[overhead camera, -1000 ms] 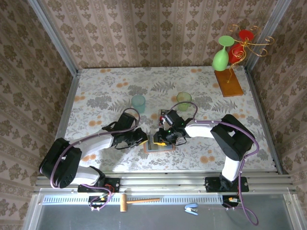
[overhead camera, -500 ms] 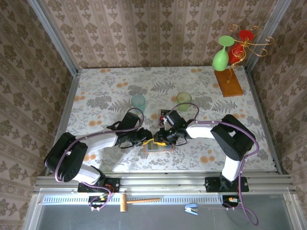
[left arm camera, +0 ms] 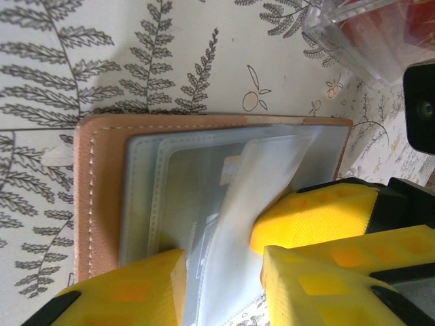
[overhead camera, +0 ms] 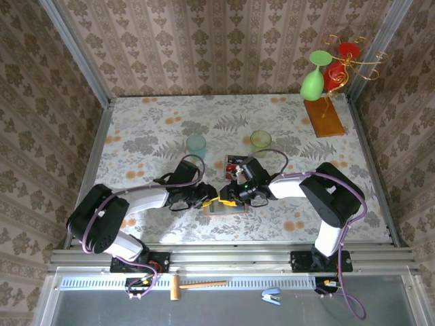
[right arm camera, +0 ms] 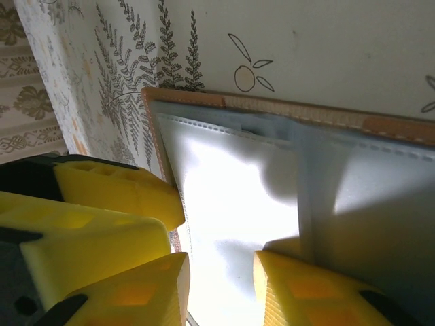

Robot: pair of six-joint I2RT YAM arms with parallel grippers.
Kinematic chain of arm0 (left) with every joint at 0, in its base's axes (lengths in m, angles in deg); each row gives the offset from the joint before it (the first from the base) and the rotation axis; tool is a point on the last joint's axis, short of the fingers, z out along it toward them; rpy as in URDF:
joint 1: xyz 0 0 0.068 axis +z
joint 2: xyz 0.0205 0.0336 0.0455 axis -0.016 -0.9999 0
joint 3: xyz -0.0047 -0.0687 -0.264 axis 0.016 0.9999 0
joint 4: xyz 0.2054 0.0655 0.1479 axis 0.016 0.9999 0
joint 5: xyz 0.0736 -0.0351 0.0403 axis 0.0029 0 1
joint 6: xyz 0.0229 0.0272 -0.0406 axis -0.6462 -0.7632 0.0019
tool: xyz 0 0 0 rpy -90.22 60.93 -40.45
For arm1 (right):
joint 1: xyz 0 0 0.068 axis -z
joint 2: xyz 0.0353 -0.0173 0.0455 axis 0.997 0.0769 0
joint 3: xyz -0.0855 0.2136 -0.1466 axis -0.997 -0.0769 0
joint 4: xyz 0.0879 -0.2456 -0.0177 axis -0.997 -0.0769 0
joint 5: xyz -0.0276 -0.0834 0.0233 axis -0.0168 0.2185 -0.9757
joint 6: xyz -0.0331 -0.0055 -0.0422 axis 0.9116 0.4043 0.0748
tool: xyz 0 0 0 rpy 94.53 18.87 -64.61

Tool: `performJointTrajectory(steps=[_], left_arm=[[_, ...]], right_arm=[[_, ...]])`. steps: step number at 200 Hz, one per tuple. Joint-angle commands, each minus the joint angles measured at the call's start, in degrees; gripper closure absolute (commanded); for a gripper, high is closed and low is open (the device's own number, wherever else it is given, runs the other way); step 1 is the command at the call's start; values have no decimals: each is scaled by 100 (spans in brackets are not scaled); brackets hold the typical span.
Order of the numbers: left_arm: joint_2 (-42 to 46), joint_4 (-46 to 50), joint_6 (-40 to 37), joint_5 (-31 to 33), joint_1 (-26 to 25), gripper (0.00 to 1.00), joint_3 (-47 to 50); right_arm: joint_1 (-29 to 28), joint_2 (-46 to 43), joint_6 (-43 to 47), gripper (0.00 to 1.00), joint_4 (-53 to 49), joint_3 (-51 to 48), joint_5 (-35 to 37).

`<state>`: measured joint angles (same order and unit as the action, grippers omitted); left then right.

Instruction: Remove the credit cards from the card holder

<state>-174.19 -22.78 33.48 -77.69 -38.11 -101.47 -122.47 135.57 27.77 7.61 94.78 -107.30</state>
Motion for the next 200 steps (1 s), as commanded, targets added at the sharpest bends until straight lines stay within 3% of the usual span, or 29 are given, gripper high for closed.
performJointTrajectory(steps=[1,141,200], left_arm=[[-63,32,22,-51,-45,64,45],[-206,-553,271,-256,-103,73,44],[-193,-623,263,-318,-99,72,-12]], right_arm=[[66,89,-229,69,305,-176,-106],[85,-16,-336,70,482,-242,-247],[85,-759,-70,67,-436,46,-31]])
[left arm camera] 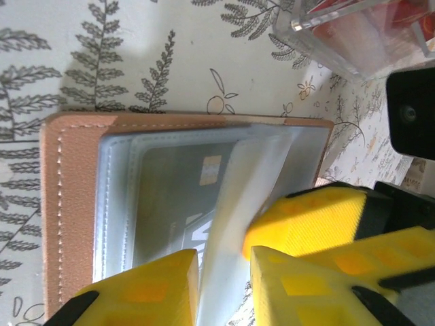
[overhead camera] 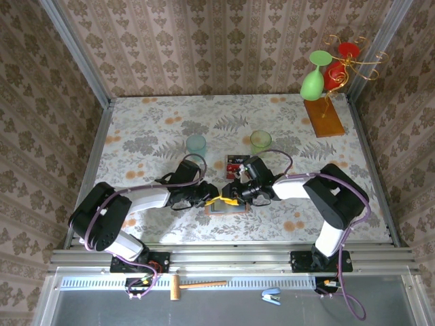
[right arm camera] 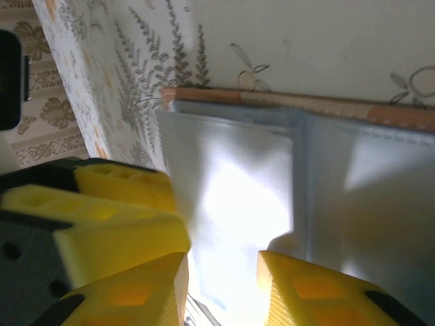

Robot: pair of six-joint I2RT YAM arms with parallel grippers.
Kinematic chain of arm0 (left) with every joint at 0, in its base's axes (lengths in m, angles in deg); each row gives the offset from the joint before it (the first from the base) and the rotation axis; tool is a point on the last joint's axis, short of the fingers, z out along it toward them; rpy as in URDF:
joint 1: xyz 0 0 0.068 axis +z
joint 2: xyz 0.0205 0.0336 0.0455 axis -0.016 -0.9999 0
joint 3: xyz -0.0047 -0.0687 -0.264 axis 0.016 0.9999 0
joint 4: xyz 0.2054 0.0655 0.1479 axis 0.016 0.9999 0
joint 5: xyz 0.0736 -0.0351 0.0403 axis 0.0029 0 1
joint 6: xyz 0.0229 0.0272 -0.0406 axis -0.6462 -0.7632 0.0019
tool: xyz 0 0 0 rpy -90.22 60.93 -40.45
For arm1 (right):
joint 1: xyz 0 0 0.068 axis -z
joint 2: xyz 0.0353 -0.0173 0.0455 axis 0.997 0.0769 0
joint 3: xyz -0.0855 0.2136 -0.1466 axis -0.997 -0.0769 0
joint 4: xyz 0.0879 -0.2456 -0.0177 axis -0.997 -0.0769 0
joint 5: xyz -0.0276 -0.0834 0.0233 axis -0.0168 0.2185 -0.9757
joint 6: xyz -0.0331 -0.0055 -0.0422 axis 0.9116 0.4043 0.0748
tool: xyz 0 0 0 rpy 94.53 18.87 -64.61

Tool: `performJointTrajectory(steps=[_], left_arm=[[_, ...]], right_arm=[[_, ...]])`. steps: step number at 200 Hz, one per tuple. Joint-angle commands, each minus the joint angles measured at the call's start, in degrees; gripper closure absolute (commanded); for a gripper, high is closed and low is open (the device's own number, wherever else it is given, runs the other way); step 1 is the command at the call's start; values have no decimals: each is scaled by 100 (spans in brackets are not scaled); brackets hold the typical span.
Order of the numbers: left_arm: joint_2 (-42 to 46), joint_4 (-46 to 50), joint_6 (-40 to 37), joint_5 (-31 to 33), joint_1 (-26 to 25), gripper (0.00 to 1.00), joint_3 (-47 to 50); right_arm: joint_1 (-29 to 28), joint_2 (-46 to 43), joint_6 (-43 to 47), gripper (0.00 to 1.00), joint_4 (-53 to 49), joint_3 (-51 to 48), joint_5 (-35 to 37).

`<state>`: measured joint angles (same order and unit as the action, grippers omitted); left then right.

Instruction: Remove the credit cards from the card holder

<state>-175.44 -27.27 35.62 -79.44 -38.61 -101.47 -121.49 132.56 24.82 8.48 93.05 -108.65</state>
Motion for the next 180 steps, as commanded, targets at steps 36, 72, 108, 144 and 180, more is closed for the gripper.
performJointTrajectory(steps=[36,72,108,144,180], left_arm=[[-50,-68,-21,-187,-52,72,-177],[-51,63,-83,-234,-69,70,-370],[-84,181,-162,-259,-127,64,-593],[-276,198,-163,-316,-221,57,-836],[-535,185,-166,-355,-338,53,-1101]], right_arm=[[-12,-872,496,67,-1276,461,313],[4,-1189,703,67,-1836,639,571],[73,-1489,923,66,-2567,765,1091],[200,-1794,993,66,-2903,691,1386],[372,-2196,1027,65,-3104,519,1608]])
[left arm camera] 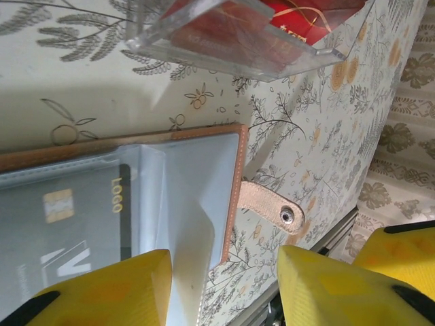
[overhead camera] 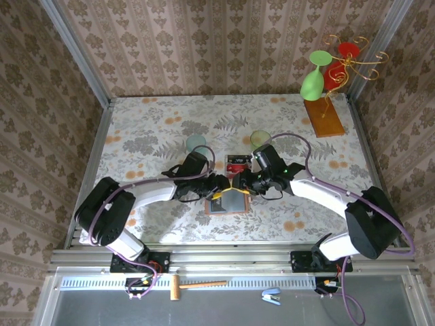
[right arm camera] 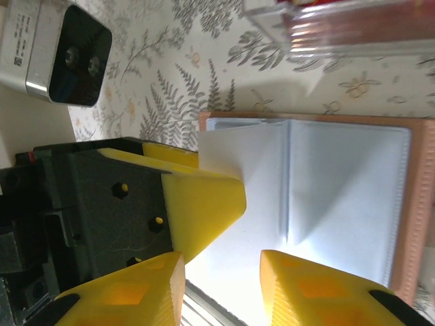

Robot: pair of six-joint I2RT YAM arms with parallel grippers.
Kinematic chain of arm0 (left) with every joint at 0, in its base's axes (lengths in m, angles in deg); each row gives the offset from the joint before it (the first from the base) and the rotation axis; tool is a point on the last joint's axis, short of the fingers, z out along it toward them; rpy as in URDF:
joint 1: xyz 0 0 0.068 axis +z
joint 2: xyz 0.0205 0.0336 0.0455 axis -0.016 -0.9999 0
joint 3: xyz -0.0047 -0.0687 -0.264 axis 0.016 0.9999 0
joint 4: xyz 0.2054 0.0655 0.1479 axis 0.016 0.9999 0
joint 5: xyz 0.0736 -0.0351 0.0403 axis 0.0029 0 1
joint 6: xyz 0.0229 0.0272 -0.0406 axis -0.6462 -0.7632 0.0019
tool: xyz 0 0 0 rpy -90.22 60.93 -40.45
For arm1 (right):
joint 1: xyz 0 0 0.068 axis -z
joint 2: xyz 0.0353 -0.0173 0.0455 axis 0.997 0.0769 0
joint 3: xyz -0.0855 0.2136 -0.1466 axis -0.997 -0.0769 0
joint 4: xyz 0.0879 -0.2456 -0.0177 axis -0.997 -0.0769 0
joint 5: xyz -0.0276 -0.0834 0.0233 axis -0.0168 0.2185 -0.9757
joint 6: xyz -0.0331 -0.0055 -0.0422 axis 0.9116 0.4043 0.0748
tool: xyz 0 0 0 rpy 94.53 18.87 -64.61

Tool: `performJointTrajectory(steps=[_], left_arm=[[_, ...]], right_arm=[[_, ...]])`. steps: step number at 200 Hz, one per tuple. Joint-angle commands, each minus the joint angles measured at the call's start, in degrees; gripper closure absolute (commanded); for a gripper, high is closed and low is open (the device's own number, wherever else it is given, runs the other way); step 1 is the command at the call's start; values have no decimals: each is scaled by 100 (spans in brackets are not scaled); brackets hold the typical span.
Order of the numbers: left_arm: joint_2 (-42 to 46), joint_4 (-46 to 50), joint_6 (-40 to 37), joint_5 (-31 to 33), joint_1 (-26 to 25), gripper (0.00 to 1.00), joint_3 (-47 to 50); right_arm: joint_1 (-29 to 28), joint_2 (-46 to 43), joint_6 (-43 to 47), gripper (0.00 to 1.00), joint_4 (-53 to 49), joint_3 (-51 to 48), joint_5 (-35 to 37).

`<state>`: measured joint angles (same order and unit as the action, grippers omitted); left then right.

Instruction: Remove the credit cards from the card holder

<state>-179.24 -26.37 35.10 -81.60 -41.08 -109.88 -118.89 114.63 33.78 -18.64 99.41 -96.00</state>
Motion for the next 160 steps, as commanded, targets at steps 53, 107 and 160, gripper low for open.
performJointTrajectory(steps=[53,107,160], left_arm=[[-499,97,-119,-202,-251,53,-584],[-763,58,-89,-254,-347,53,-762],[-851,-104,-10,-257,-355,53,-684]], right_arm=[[365,-860,122,64,-454,-461,389],[403,-1048,118,63,-493,-636,440],[402,-1009,88,63,-459,-692,363]])
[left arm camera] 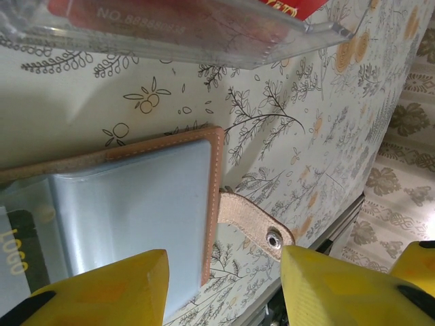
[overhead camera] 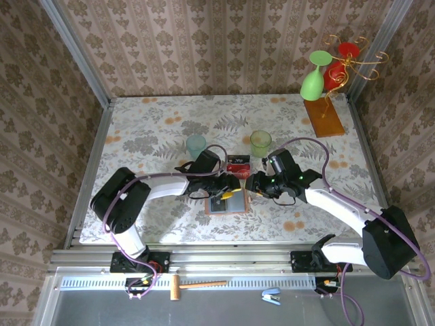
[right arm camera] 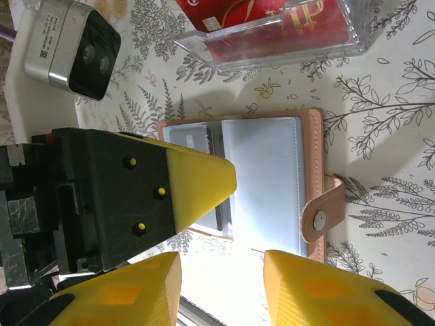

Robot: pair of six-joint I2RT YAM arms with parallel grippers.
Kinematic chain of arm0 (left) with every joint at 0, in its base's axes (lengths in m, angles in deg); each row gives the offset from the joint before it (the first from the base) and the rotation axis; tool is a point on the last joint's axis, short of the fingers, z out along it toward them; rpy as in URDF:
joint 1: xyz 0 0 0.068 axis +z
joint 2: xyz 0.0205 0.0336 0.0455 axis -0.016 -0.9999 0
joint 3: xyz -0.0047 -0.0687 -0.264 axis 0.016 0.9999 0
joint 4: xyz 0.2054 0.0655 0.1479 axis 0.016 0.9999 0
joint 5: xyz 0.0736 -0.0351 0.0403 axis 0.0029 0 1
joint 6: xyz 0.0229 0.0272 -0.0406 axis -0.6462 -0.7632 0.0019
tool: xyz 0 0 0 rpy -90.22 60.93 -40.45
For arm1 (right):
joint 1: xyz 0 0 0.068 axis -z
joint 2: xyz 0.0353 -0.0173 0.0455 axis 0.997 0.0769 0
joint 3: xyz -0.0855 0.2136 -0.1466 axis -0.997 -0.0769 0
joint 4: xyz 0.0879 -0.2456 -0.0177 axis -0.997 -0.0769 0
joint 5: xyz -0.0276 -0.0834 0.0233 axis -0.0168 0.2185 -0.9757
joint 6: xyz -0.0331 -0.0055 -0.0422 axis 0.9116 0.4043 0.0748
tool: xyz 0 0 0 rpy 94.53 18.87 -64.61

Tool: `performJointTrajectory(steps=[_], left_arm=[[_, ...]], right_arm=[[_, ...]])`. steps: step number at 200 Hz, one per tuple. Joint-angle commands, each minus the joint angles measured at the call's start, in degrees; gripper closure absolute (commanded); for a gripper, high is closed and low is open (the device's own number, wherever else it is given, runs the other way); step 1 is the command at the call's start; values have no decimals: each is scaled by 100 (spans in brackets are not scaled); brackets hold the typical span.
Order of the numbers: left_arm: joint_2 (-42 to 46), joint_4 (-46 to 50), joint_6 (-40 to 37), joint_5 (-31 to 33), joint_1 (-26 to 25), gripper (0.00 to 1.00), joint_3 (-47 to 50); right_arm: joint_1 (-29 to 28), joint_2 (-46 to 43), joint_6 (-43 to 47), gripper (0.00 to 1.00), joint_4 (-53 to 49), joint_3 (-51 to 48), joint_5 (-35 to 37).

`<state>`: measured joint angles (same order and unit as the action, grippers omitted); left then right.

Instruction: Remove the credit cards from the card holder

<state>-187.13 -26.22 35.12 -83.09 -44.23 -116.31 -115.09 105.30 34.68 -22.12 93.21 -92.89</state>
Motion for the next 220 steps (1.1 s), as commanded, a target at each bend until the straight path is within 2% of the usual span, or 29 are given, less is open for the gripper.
performJointTrajectory(steps=[1,111,220], left_arm=[[-62,-123,-9,-107,-39,52,-39],[394,-231,24,-53,93,53,371],[1241,-337,10,21,557,54,1339]], right_arm=[[26,-74,-2,63,-111,-72,53],[-73,380,-134,63,112,158,-167],[-729,1602,-224,66,310,918,-177]])
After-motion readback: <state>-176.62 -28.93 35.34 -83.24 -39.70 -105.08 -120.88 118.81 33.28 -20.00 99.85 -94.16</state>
